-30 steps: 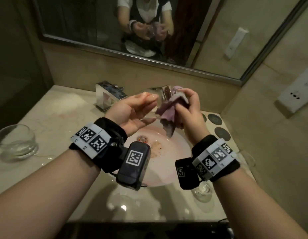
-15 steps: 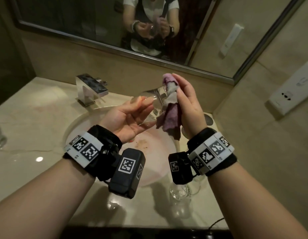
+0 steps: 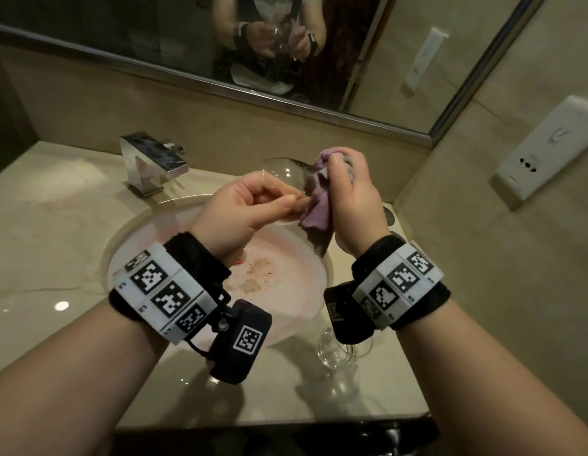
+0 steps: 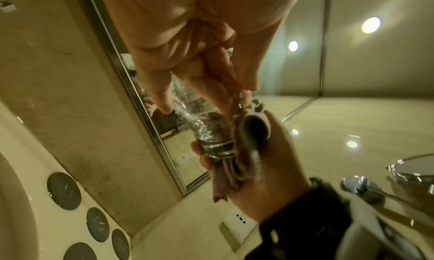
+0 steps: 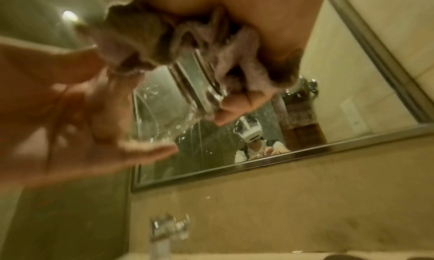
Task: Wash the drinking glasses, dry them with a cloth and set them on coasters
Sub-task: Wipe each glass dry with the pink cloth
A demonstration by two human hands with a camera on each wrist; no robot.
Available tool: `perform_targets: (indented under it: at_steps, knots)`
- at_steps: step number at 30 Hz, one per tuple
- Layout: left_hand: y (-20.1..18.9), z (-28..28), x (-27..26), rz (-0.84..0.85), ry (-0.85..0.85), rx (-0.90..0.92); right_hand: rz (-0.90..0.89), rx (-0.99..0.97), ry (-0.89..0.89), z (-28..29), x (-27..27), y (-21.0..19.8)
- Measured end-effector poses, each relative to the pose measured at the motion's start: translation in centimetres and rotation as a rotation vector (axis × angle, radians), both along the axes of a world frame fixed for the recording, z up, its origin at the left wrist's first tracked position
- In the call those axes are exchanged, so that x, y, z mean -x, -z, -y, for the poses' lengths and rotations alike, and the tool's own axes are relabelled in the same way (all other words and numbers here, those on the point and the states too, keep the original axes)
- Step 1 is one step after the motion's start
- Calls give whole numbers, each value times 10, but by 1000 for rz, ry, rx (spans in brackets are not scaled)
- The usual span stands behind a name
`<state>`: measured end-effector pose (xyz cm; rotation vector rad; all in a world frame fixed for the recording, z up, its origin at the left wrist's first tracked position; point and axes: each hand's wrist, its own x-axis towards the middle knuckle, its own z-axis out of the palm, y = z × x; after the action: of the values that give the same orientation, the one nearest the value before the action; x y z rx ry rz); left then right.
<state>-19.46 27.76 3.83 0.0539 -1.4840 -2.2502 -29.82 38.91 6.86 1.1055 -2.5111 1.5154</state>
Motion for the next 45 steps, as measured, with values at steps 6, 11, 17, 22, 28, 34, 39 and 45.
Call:
perform_targets:
  at_steps: [6, 11, 17, 22, 28, 34, 39, 45]
  knots:
    - [-3, 10, -6, 0, 23, 499, 955, 68, -200, 1, 9, -10]
    - [-7, 21, -5, 71, 21, 805, 1078, 68, -296, -9, 9, -7]
    - [-13, 23, -3, 170, 107, 564, 512, 186, -2, 8, 10, 5]
    - [-29, 22, -6, 348, 205, -134, -269, 98, -145, -6, 5, 7]
    - [-25, 5, 0, 132, 63, 226, 24, 134, -60, 4, 7, 2]
    - [-3, 5, 0, 29, 11, 782, 973, 123, -239, 0, 19, 8]
    - [-3, 4, 2, -29, 37, 520, 1074, 171, -341, -14, 15, 3]
    - [-12, -1, 19, 73, -83, -29, 877, 332, -206, -5, 8, 10]
